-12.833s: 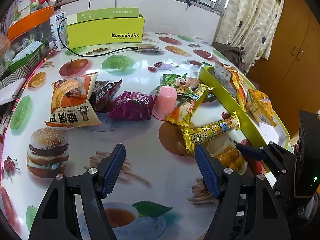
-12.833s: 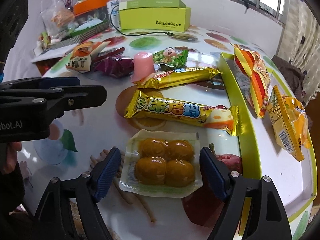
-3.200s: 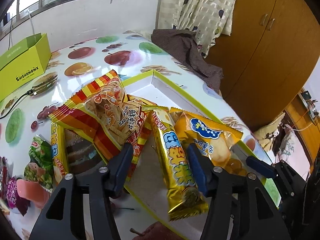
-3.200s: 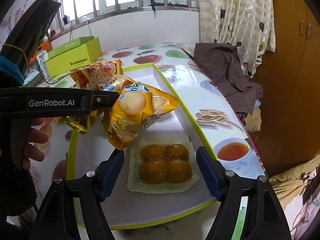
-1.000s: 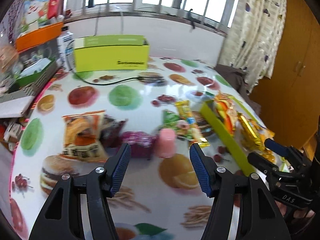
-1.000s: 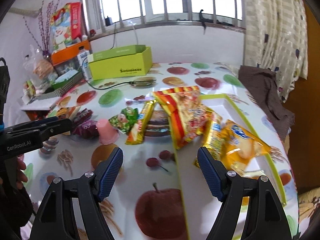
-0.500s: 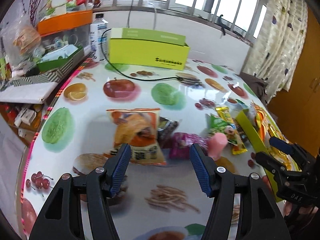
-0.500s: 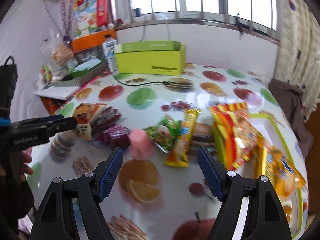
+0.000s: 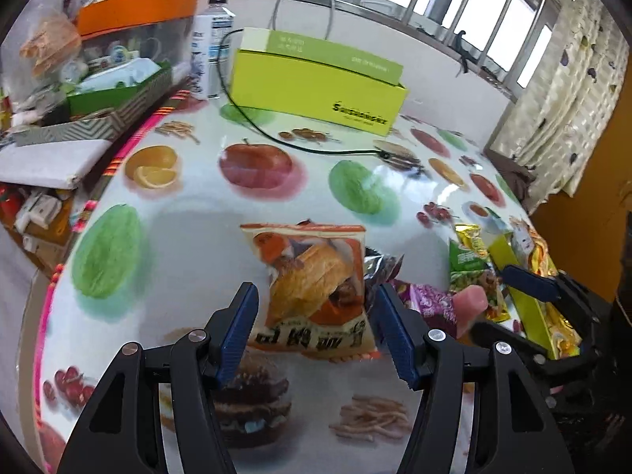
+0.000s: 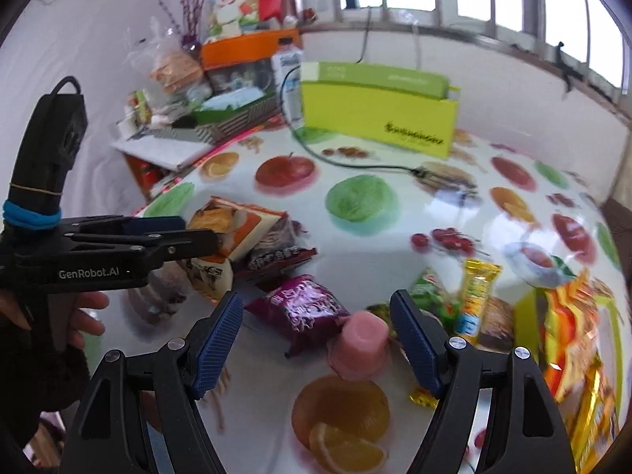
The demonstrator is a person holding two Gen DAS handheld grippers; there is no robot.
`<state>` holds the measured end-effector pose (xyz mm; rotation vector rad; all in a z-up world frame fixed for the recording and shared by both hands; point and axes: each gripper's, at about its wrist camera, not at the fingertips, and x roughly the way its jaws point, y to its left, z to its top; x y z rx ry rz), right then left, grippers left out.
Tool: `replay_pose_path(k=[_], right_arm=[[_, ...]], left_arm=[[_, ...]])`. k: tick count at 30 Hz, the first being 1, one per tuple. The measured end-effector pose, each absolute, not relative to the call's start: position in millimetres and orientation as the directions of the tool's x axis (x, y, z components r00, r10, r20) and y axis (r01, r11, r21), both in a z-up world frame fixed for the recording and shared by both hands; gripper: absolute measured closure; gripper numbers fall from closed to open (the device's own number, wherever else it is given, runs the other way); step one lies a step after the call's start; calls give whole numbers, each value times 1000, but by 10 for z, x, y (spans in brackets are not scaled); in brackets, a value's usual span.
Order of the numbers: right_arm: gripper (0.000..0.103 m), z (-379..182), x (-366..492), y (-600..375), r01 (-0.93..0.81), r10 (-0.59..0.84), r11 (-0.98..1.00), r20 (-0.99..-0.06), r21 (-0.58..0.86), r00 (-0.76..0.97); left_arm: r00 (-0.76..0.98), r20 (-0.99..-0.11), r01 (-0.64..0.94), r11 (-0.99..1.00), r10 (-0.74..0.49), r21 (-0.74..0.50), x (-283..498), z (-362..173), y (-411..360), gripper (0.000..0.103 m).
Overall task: Organize snacks
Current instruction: 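Close the left tool on the orange pastry bag while the right tool grips the purple candy bag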
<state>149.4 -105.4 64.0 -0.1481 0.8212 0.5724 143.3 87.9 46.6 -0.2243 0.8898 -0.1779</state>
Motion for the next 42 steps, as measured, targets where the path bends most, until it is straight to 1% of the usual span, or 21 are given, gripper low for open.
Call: replay_pose_path(k=[3,12,19,24,30,32,36,39,42], right_arm=[[26,588,1591,-931,-588,431,805,-759,79,488],[26,381,1763,-677,-679,345,734,-845,-29,409],[26,252,1835,-519,-719,285,690,-885,-77,368],[26,204,1858,-433,-731,271,678,-897,-81,350],[43,189,1853,-389,-727,274,683,-895,-76,351],[52,195,1851,-390,-723,277,687,-894,-74,354],[53,198,1840,-398,-714,277,696,-889,-76,365],[54,199,1839,-407,-703,280,707,-885,-73,373],[55,210,1815,-405,-703,286,709,-883,-67,372]], left_arm=[[585,-767,76,960,-261,-269,1523,402,868,41],[547,-795,110,964,-261,-241,1647,294,811,41],[528,-807,110,963,-266,-246,1663,228,830,41],[529,-805,120,963,-269,-242,1637,222,839,41],[526,-802,110,958,-282,-265,1635,218,883,41],[527,-802,108,958,-282,-266,1634,214,891,41],[531,-801,111,960,-277,-258,1611,219,885,41],[535,-798,115,959,-278,-258,1586,229,884,44],[539,-797,117,961,-273,-251,1558,239,885,45]])
